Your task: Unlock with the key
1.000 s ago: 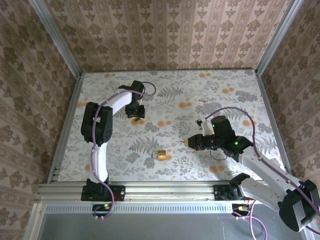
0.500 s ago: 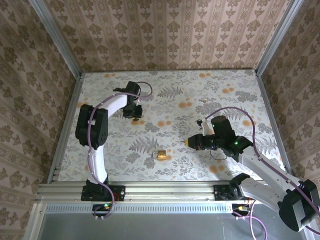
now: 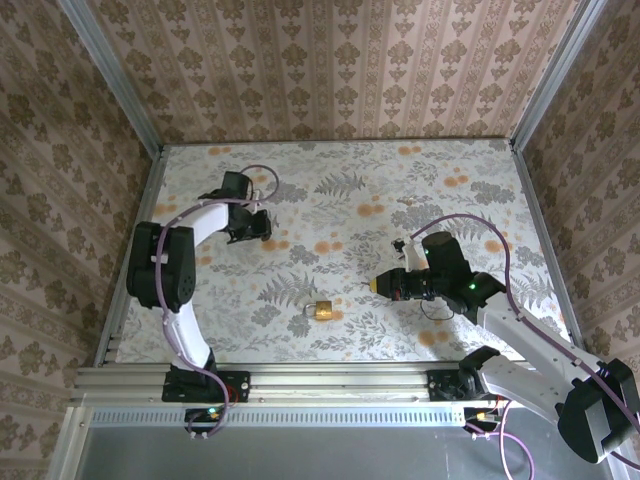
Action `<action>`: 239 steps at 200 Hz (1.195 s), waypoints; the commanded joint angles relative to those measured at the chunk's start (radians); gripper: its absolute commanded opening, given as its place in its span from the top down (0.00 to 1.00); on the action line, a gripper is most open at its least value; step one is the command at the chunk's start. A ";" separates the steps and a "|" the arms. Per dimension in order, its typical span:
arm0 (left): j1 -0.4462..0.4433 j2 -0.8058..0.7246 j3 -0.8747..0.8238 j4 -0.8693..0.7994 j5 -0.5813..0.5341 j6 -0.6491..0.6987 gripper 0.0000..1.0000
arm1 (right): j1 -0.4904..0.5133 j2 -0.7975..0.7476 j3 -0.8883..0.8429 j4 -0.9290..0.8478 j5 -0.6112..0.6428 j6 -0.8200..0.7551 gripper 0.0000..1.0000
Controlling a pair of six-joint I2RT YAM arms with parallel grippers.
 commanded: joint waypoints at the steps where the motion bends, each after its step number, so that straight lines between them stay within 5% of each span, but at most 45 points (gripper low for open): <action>1: 0.050 0.000 -0.094 0.015 0.073 -0.052 0.97 | -0.005 0.003 -0.012 0.010 0.019 -0.006 1.00; 84: 0.163 -0.110 -0.228 0.158 0.192 -0.109 1.00 | -0.004 0.000 -0.017 0.008 0.012 -0.001 1.00; 104: 0.156 -0.179 -0.238 0.171 0.205 -0.117 0.90 | -0.005 -0.003 -0.017 0.006 0.012 -0.002 1.00; 163: 0.072 -0.227 -0.081 -0.130 -0.054 -0.023 0.55 | -0.003 0.000 -0.026 0.019 0.005 0.006 1.00; 196: -0.002 -0.128 0.036 -0.328 -0.263 0.055 0.47 | -0.003 -0.016 -0.029 0.011 0.008 -0.001 1.00; 239: -0.067 -0.007 0.117 -0.399 -0.350 0.086 0.46 | -0.004 -0.019 -0.032 0.011 0.003 -0.004 1.00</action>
